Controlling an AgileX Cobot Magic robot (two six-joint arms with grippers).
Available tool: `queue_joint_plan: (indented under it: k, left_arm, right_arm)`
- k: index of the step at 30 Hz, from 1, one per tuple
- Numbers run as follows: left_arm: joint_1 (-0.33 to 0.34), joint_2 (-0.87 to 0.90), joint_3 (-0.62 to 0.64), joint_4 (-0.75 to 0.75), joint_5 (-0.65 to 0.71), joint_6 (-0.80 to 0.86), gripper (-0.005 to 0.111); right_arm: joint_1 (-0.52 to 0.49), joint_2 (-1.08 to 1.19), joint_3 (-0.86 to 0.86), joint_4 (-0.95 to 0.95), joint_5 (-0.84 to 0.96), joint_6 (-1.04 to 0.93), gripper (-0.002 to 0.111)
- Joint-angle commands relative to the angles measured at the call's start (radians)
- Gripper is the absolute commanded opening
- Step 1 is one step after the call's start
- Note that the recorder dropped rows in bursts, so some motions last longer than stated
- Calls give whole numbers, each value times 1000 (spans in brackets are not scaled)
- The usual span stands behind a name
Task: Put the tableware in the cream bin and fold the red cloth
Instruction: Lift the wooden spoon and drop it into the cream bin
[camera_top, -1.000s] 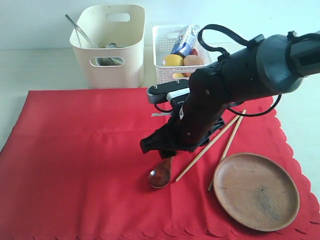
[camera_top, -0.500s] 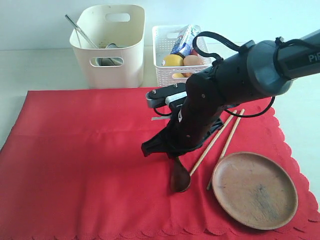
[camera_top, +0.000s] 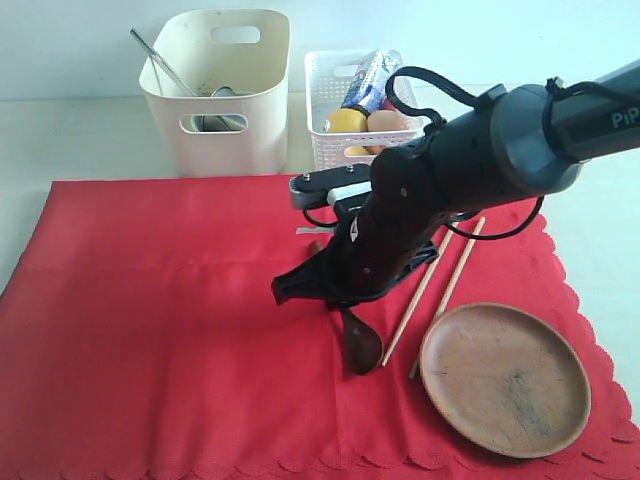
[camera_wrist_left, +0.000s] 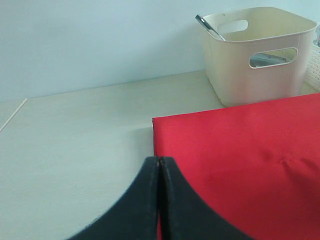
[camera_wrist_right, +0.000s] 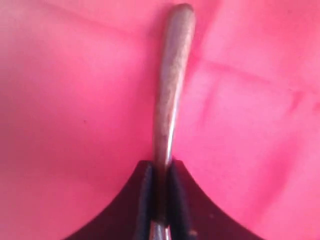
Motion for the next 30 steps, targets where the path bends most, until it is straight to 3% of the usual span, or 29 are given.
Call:
queue_joint_plan:
  k: [1, 8, 17, 30]
  left_arm:
    - [2, -7, 3, 0, -7, -6, 0]
    - [2, -7, 3, 0, -7, -6, 0]
    - [2, -7, 3, 0, -7, -6, 0]
    - [2, -7, 3, 0, -7, -6, 0]
  right_arm:
    - [-1, -43, 7, 71, -48, -53, 0]
    - [-1, -92, -15, 74, -69, -68, 0]
    - [-1, -94, -190, 74, -140, -70, 0]
    - [-1, 31, -340, 74, -676, -31, 0]
